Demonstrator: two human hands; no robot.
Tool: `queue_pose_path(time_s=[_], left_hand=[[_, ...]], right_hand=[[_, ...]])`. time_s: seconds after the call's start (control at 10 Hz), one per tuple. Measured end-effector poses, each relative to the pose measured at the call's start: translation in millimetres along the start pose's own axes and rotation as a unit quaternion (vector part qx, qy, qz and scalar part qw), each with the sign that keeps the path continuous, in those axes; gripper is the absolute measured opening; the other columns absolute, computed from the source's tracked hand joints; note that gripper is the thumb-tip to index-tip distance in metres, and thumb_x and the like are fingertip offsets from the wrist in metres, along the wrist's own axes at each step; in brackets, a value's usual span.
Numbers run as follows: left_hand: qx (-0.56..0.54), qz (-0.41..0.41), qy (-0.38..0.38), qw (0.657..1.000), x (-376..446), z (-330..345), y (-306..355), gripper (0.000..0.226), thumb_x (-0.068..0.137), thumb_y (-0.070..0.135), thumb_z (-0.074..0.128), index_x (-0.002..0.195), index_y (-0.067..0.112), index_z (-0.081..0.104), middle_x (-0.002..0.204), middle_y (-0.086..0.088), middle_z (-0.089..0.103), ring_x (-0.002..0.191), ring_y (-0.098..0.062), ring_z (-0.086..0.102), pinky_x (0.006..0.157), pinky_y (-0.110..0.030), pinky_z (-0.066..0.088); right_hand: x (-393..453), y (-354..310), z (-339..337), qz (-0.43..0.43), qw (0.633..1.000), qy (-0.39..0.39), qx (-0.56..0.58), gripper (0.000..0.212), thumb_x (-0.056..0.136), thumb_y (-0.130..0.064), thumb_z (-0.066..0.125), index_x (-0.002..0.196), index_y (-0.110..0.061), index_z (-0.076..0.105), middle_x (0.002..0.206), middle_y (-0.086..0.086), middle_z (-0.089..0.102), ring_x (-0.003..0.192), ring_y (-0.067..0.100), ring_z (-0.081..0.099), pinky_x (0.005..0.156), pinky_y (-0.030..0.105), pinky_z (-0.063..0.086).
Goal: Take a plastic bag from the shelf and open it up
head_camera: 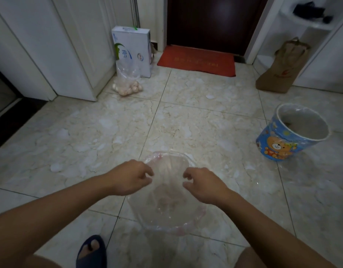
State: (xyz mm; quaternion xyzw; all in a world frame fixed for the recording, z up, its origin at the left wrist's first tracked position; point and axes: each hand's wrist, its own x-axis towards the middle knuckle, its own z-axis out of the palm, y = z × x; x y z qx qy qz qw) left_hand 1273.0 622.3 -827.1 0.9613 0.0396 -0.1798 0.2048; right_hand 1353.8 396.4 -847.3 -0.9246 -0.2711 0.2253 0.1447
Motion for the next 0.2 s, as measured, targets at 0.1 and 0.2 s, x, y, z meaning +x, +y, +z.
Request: queue_pose_path(time_s=[0.1, 0.2], left_hand=[[0.014, 0.025, -0.030, 0.999, 10.5, -12.0, 20.8, 0.031, 0.095, 0.032, 0.054, 0.116, 0.017, 0.070, 0.113, -0.001, 0.073, 0.094, -0.012, 0.067, 0.083, -0.028, 0.052], [0.052, 0.035, -0.040, 0.997, 14.2, -31.7, 31.1, 0.031, 0.095, 0.033, 0.053, 0.117, 0.019, 0.069, 0.117, -0.001, 0.071, 0.098, -0.016, 0.067, 0.086, -0.033, 0.053]], right_hand=[[9.4, -28.6, -20.4, -0.028, 0.994, -0.095, -0.048, 0.025, 0.093, -0.027, 0.056, 0.111, -0.017, 0.070, 0.112, 0.002, 0.071, 0.094, 0.019, 0.066, 0.086, 0.034, 0.054], [10.8, -48.5, -44.4, -0.029, 0.995, -0.078, -0.050, 0.024, 0.094, -0.021, 0.053, 0.110, -0.018, 0.071, 0.111, 0.004, 0.070, 0.094, 0.021, 0.066, 0.085, 0.036, 0.055]])
